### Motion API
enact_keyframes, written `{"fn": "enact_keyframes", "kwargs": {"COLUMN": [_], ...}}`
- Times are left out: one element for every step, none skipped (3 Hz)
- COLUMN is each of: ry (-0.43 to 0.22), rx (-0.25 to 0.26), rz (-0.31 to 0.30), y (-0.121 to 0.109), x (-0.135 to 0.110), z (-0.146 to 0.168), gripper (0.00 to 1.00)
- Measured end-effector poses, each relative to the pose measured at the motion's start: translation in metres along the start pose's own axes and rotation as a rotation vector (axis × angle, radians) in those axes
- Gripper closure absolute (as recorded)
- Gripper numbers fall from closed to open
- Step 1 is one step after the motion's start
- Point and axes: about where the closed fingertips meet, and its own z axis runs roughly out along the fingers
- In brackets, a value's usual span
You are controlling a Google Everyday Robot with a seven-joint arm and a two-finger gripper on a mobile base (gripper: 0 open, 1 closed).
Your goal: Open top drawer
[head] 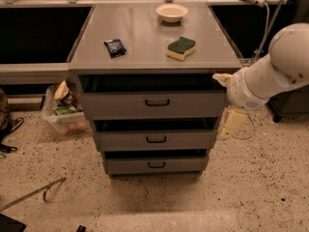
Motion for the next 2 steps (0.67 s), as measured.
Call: {"fn": "enact_keyframes", "kwargs": {"ry": [-0.036,-0.097], "rx": [0.0,-0.048], "rz": [-0.026,-0.037], "y": [-0.015,-0.02], "x": [0.003,0.004], "z": [0.049,0.085], "gripper": [0.0,0.0]}}
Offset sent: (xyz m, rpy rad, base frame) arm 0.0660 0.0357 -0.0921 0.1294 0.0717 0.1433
